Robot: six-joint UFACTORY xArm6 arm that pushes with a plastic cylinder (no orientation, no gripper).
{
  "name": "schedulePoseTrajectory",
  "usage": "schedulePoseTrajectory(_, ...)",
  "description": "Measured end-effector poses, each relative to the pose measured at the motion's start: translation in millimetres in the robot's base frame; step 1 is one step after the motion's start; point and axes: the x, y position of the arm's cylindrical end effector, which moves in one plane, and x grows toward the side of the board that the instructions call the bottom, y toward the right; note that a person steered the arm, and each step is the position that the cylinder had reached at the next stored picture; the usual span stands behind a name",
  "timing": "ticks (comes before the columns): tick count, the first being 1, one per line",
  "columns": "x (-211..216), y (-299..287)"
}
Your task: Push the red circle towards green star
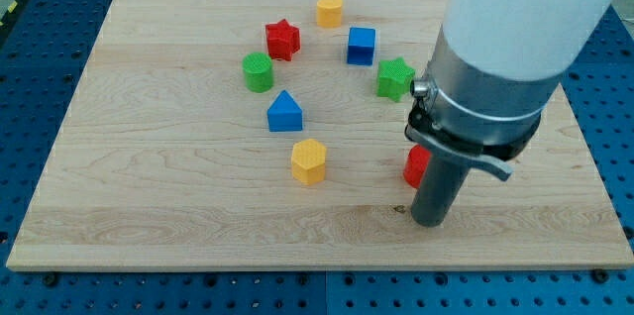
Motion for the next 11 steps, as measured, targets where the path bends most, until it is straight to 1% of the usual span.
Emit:
schedulePoseTrajectory(3,-49,0)
schedulePoseTrajectory(5,-55,6)
schedulePoseTrajectory(6,-67,18)
schedulePoseTrajectory(7,-68,33)
schedulePoseTrajectory(8,-68,67)
schedulePoseTrajectory(9,-68,80)
schedulePoseTrajectory(11,-76,77)
